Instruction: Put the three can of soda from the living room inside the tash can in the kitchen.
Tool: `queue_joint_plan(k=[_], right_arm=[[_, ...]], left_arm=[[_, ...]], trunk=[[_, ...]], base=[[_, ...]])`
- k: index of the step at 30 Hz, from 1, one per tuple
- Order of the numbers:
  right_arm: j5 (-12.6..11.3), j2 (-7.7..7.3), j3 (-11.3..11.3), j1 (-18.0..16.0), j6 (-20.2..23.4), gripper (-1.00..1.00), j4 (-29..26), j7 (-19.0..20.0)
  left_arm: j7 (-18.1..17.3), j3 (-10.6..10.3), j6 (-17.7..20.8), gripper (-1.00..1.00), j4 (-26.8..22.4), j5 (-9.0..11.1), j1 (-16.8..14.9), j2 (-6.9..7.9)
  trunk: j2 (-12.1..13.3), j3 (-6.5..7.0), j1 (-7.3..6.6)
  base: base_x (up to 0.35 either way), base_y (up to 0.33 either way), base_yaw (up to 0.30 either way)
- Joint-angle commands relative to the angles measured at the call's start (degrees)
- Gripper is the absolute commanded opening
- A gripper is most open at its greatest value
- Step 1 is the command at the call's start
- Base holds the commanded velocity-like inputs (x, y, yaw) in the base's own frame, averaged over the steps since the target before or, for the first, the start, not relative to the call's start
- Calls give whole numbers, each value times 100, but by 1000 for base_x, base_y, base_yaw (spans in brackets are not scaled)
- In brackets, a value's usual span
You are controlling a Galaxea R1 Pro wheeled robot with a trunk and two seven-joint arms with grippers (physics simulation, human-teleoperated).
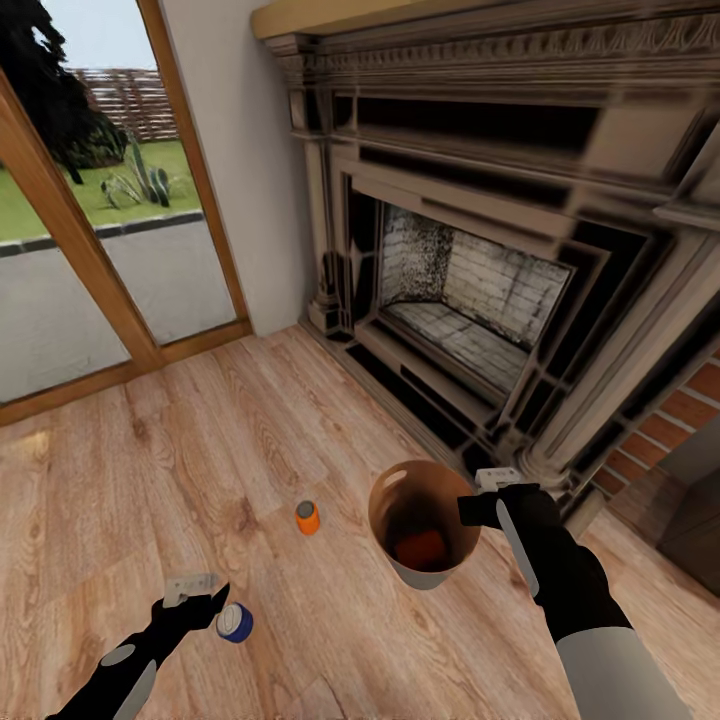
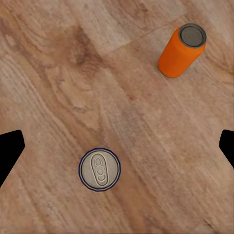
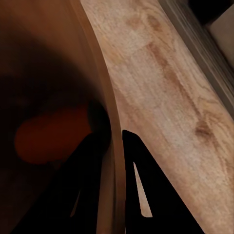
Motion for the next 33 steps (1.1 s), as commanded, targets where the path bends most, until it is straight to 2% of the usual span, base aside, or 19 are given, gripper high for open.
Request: queue_joint_plan(k=[1,12,21,33], right_arm=[[-96,1,-1,-2,0,-100,-2,20],[-96,1,-1,-2,0,-100,-2,20],[-96,1,-1,-2,0,-100,-2,20],[-96,1,-1,-2,0,-100,-2,22]], left_arm=[[0,0,-2,100,0,2,0,0],[0,8,-34,100,-6,-1,0,0],[0,8,-39,100,-8,3,0,32],[0,9,-40,100,-8,5,0,71]], trunk=[[0,-9,-1],[0,-107,-1],[0,-127,-1],[-482,-344,263]], base=[[0,0,0],[0,0,0],[0,0,0],[0,0,0]])
